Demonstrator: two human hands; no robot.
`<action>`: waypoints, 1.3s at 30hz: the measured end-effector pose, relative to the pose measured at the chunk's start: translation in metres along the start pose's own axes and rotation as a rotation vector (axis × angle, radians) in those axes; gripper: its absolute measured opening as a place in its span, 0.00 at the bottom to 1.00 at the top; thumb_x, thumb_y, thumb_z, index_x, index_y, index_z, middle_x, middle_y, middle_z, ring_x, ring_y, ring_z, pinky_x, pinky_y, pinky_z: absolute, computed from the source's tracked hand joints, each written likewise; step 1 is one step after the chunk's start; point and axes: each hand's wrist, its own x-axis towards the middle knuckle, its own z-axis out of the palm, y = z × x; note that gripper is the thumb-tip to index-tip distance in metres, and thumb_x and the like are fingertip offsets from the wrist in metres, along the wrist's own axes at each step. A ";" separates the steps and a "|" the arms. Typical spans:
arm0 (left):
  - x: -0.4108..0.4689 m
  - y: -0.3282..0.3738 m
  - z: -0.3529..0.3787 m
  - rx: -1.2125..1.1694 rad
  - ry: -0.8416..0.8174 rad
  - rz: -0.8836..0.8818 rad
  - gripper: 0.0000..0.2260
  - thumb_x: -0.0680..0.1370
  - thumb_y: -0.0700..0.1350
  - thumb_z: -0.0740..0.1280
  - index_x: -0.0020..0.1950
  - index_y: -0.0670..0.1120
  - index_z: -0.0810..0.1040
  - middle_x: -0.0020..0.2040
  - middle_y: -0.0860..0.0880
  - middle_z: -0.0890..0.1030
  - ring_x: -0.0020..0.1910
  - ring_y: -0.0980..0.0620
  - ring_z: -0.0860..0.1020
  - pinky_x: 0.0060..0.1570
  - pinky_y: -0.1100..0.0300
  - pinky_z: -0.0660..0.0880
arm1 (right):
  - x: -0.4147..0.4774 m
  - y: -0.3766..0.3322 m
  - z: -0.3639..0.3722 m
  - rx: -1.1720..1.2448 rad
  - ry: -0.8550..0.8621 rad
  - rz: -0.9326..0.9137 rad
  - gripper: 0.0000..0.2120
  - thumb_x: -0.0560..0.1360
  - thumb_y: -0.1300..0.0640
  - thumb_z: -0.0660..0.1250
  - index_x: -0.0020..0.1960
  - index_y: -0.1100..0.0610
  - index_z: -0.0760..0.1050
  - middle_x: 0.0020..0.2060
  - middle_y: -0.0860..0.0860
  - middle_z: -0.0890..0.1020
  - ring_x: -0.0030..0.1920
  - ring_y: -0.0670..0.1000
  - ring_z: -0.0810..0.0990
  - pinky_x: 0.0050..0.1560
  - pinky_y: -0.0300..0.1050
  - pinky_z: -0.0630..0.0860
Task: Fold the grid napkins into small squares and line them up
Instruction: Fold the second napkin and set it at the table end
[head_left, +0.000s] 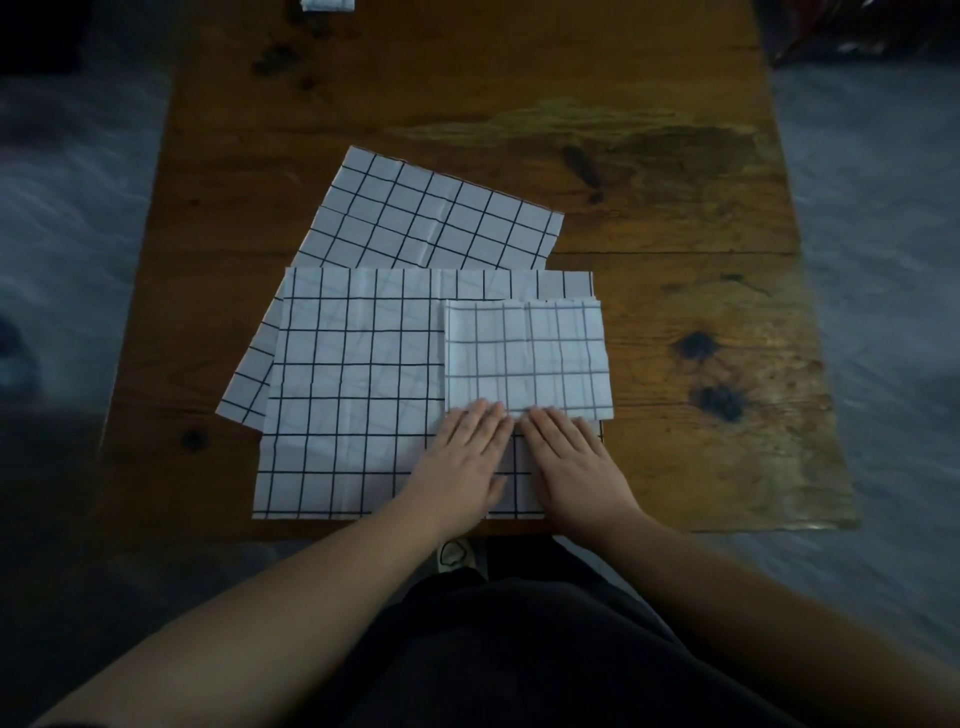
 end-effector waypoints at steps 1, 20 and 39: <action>-0.002 0.004 0.001 -0.002 -0.005 0.001 0.33 0.84 0.58 0.51 0.82 0.45 0.41 0.82 0.45 0.41 0.81 0.46 0.38 0.79 0.46 0.37 | 0.000 -0.003 0.001 -0.005 -0.005 -0.005 0.32 0.79 0.45 0.41 0.81 0.52 0.40 0.81 0.49 0.43 0.81 0.50 0.38 0.81 0.56 0.42; -0.027 -0.019 0.006 -0.088 0.027 -0.218 0.30 0.84 0.57 0.46 0.82 0.45 0.43 0.83 0.46 0.43 0.81 0.49 0.38 0.79 0.49 0.38 | -0.023 0.030 -0.009 -0.007 0.007 0.287 0.29 0.85 0.47 0.44 0.83 0.53 0.40 0.82 0.49 0.43 0.81 0.48 0.37 0.81 0.55 0.39; -0.015 -0.009 -0.002 -0.068 -0.029 -0.148 0.29 0.85 0.57 0.45 0.81 0.47 0.36 0.81 0.47 0.37 0.80 0.49 0.34 0.77 0.51 0.34 | -0.024 0.044 -0.006 0.013 0.001 0.219 0.30 0.84 0.48 0.46 0.83 0.52 0.40 0.82 0.47 0.42 0.81 0.47 0.37 0.80 0.53 0.39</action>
